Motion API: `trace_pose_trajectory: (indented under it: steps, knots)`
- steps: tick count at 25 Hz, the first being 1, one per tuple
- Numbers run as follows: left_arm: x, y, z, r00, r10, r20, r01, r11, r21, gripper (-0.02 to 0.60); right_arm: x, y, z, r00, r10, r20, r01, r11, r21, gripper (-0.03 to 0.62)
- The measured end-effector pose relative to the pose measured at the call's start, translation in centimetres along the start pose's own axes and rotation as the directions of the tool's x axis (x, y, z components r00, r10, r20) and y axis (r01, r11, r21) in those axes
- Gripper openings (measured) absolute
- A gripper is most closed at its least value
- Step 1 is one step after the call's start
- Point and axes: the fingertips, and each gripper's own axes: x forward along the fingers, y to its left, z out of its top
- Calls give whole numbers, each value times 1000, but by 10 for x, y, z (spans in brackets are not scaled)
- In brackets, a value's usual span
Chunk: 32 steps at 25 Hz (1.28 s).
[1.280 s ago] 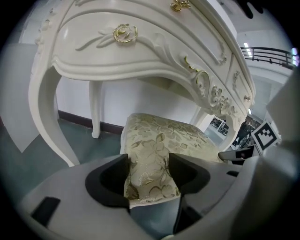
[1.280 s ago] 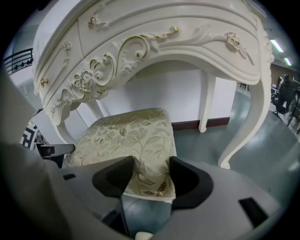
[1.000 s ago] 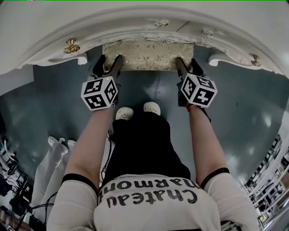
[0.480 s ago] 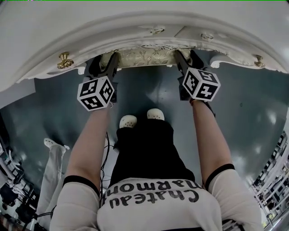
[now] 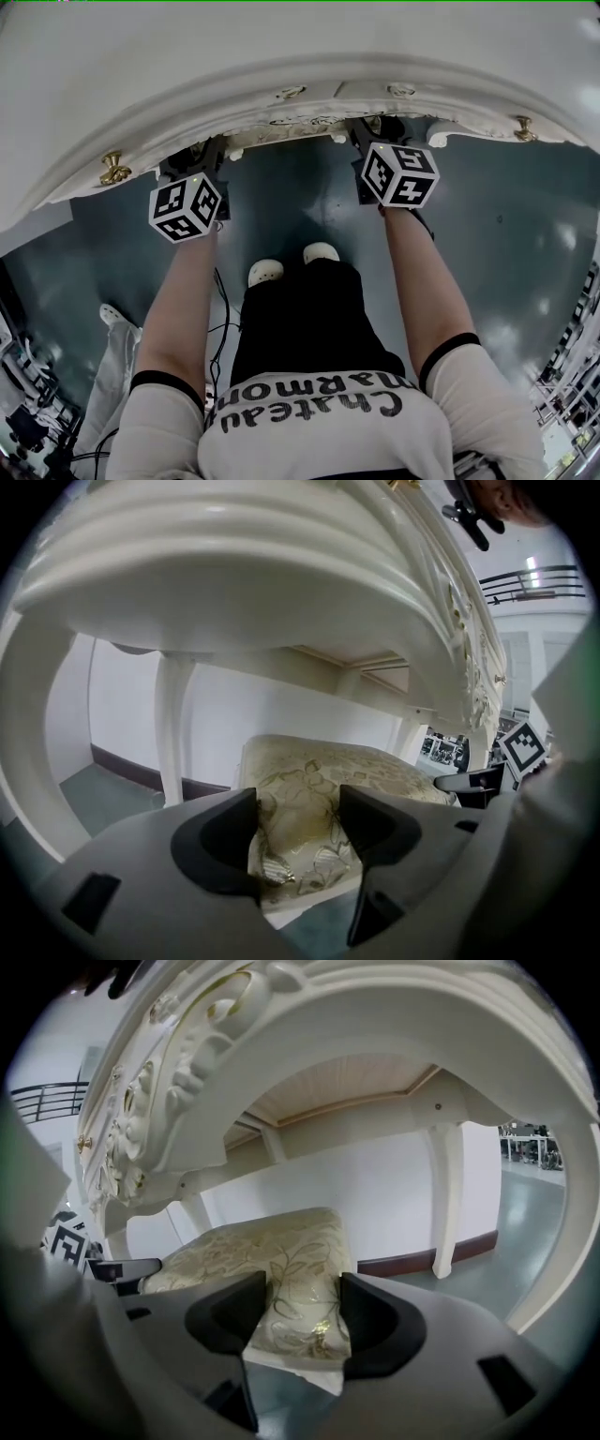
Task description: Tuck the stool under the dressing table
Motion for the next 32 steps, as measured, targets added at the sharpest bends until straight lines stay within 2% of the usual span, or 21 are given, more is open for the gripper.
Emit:
trace_pose_trajectory:
  steps: [6, 11, 16, 21, 25, 29, 32]
  knots:
    - [12, 3, 7, 999, -20, 41, 19, 999, 28, 282, 11, -3, 9, 999, 14, 42, -14, 1000, -5, 268]
    - [23, 7, 14, 999, -16, 48, 15, 999, 35, 282, 18, -3, 16, 998, 16, 67, -16, 1000, -10, 268]
    - [30, 13, 12, 997, -48, 58, 45, 998, 52, 285, 25, -2, 15, 996, 27, 87, -23, 999, -45, 270]
    - [22, 13, 19, 997, -34, 66, 33, 999, 14, 287, 16, 2, 21, 995, 10, 97, -8, 1000, -28, 278]
    - [4, 6, 13, 1000, -26, 16, 27, 998, -58, 285, 1, 10, 12, 999, 27, 17, -26, 996, -82, 278]
    - [-21, -2, -2, 997, 0, -73, -6, 997, -81, 282, -22, 10, 3, 999, 15, -47, -16, 999, -33, 278]
    - [-50, -15, -6, 993, -12, -113, 2, 996, -86, 221, -47, 23, 2, 996, 17, -86, -21, 999, -37, 278]
